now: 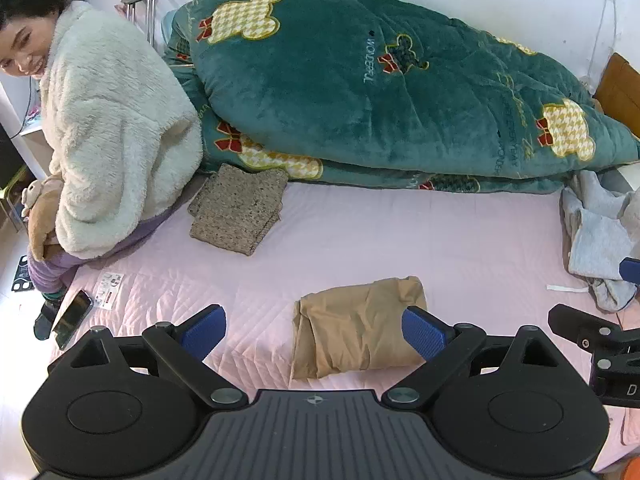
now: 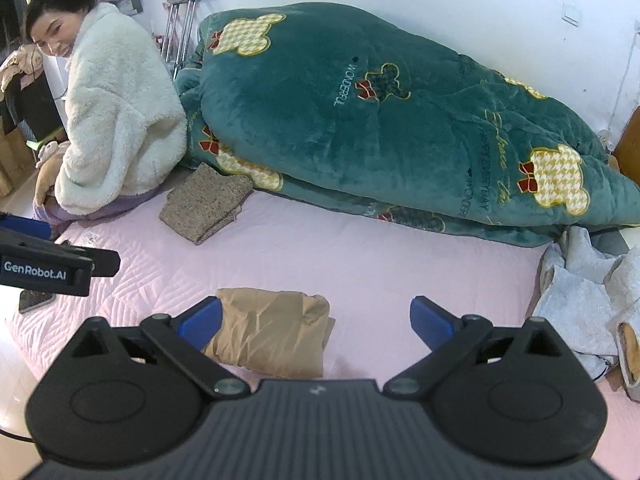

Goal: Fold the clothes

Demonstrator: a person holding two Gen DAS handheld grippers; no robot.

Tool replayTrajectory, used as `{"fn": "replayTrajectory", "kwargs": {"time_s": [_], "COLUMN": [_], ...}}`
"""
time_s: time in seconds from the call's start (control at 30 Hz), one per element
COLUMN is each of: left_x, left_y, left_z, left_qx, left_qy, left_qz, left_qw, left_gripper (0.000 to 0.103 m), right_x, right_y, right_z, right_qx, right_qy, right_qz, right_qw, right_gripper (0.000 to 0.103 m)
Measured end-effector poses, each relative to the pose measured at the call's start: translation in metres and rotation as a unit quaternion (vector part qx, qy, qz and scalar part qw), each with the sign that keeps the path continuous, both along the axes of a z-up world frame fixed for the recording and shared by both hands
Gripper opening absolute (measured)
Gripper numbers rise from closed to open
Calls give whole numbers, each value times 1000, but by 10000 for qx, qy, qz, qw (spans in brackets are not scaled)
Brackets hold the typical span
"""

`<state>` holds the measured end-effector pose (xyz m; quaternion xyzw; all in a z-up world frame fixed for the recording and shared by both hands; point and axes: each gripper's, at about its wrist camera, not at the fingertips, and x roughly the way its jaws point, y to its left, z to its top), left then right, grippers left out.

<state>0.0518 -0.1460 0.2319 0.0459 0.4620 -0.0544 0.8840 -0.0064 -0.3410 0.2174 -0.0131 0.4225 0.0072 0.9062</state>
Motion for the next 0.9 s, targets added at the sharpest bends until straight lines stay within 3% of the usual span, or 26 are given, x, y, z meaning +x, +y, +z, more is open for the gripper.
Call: {"fn": "replayTrajectory", "kwargs": {"time_s": [0.6, 0.7, 0.9], "left_x": [7, 10, 9], "left_y": [-10, -9, -6], "left_z": [-15, -16, -16], "left_qx": [-69, -183, -309], "left_qy": [2, -26, -220], "left_qz": [-150, -176, -49], "left_qw": [9999, 9997, 9993], "left_gripper": [96, 103, 103], "right_x": [10, 13, 15], "right_y": [1, 1, 3], "right_z": [-17, -17, -19], "right_qx": [-37, -45, -70], "right_qy": [197, 203, 249], "right_qz": [-83, -91, -87], "right_qw": [9998, 9997, 9996], "right_gripper": [101, 101, 101]}}
